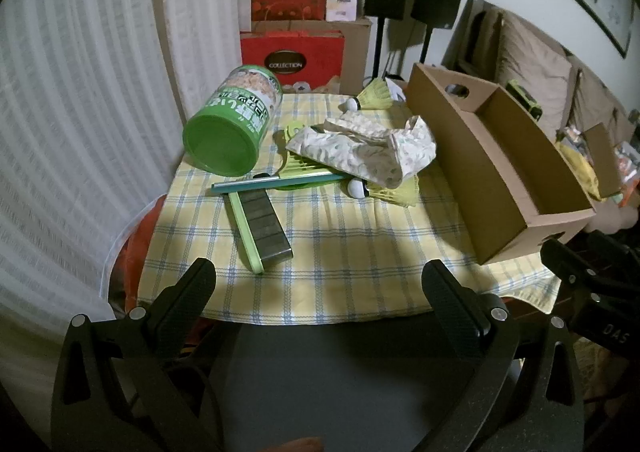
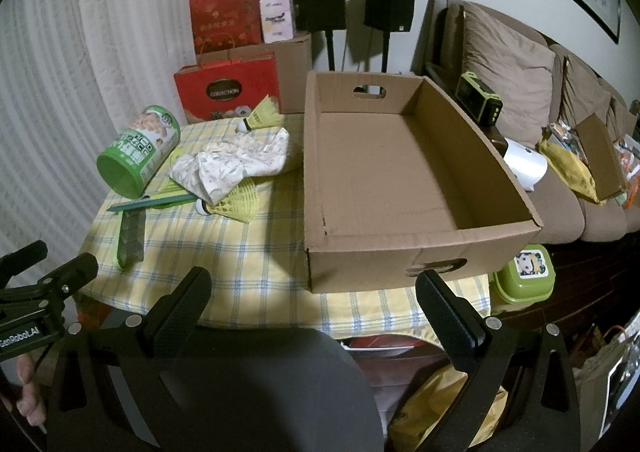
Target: Organize objects
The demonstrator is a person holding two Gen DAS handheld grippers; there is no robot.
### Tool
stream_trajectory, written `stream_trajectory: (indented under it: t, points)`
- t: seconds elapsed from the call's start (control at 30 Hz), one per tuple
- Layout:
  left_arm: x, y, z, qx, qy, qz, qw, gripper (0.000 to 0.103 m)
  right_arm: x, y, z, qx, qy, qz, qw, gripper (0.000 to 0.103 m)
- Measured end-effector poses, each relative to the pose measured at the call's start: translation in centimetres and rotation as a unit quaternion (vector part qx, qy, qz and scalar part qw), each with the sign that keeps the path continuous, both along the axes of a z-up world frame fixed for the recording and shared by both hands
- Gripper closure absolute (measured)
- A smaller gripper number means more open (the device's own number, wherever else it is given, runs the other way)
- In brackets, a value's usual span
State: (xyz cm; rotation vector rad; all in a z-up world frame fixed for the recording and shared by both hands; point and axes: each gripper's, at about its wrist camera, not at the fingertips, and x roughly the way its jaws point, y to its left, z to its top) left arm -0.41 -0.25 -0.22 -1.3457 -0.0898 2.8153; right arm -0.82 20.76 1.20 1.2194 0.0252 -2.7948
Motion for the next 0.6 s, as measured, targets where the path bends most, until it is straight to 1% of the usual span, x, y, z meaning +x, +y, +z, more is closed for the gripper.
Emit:
stream_trajectory:
  t: [0.27, 0.47, 0.6]
  points:
    - [-0.8, -0.3, -0.4, -0.008, 0.001, 0.007, 0.9999, 0.000, -0.2, -0.2, -0.2, 0.004, 0.002, 0.002, 1.000, 0.000]
    - [-2.1, -1.6, -0.2, -0.006, 0.013, 0.012, 0.9998, 0.000, -1.6, -0.8, -0.4, 0.009, 0.007, 0.011, 1.000, 0.000]
    - [-3.2, -2.7, -0.2, -0.003, 0.017, 0.020, 0.9997, 0.000, -2.6, -1.3, 0.0, 0.014, 0.015, 0.019, 1.000, 0.000]
